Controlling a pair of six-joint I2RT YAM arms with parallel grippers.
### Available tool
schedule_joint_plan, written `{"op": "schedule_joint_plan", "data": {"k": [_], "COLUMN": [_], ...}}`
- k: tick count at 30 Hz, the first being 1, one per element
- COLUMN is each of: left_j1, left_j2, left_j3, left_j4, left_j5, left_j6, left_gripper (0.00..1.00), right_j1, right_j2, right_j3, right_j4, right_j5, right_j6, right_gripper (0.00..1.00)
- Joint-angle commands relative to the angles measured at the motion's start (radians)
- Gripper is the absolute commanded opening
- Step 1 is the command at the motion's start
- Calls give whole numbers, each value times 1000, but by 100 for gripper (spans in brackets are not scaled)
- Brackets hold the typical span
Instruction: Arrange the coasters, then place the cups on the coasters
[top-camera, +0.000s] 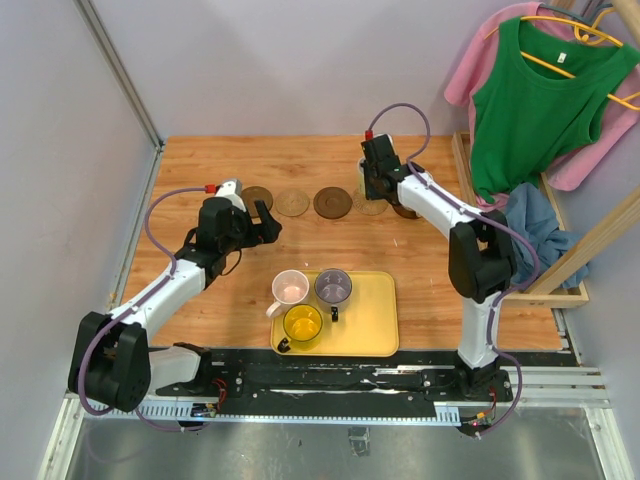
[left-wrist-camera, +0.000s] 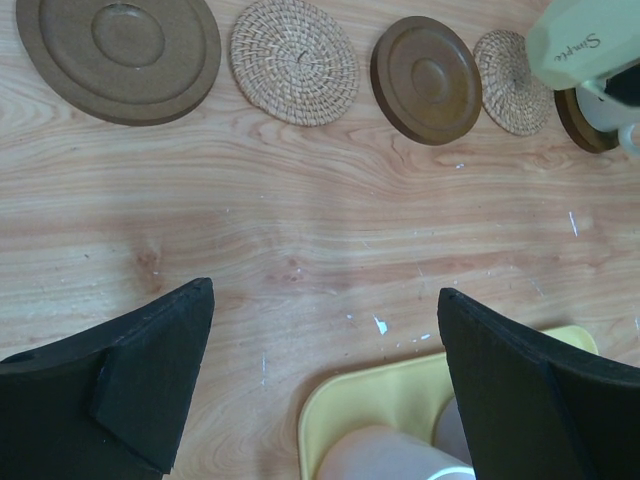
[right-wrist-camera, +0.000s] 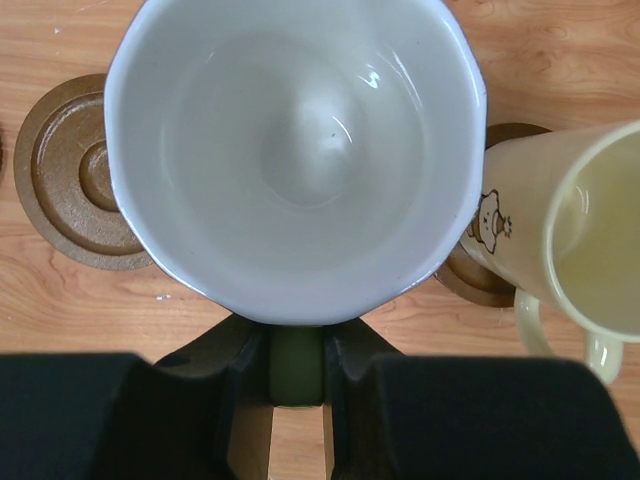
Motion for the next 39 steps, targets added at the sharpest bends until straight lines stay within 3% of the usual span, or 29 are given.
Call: {"op": "schedule_joint_plan", "data": {"k": [1,39], "left_j1": [0,0], "left_j2": [7,30], "left_j3": [16,10], "left_j4": [43,68], "left_j5": [24,75], "left_j6": [0,-19], "left_gripper": [97,97], "right_j1": [-18,-31], "right_j2": [36,-30], "right_j3": [47,-94], "right_j4": [101,117], "right_j5": [5,55], "right_j6": [-35,6], "right_gripper": [1,1]}}
